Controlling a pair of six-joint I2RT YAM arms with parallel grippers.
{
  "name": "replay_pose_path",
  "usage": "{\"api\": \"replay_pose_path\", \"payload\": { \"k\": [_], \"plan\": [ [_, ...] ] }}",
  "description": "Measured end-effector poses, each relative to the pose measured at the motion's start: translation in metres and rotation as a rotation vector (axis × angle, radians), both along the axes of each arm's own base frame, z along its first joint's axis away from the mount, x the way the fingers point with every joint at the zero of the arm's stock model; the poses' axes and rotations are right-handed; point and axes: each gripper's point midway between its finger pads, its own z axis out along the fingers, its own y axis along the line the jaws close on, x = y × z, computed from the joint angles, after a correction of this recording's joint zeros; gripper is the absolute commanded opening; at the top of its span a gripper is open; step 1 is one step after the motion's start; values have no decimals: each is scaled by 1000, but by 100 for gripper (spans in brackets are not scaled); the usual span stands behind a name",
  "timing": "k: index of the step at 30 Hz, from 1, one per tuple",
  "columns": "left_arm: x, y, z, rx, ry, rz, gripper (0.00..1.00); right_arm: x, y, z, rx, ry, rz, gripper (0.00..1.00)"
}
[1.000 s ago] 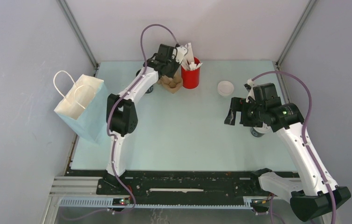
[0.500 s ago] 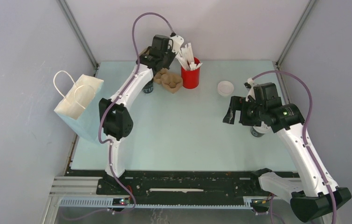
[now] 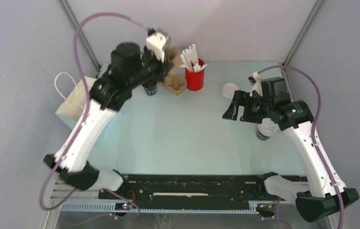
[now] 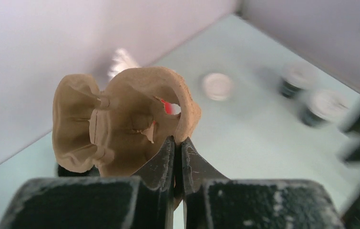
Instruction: Pack the takeout coffee
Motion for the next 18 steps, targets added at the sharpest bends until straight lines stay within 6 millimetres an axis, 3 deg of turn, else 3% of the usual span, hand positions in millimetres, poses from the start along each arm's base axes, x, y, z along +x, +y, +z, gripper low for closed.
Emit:
{"api": "replay_pose_path", "payload": {
  "k": [2,4,7,10,13,18],
  "plan": [
    [-51,-14,4,-16,-14,-112,0,-1,2,8,10,-15,23,99],
    [-100,-27,-12,20,-14,-231,0,-2,3,17,11,-37,50,99],
    [-162,-37,-65,169,-36,-382,0,-2,4,43,3,-131,110,95],
    [-212,-35,-123,337,-73,-539,0,-6,7,70,-5,-258,190,87],
    [-241,-26,-148,435,-148,-641,0,-24,20,94,16,-416,333,92],
    [-272,-24,-145,464,-287,-755,0,-62,55,121,83,-585,566,95]
  ]
}}
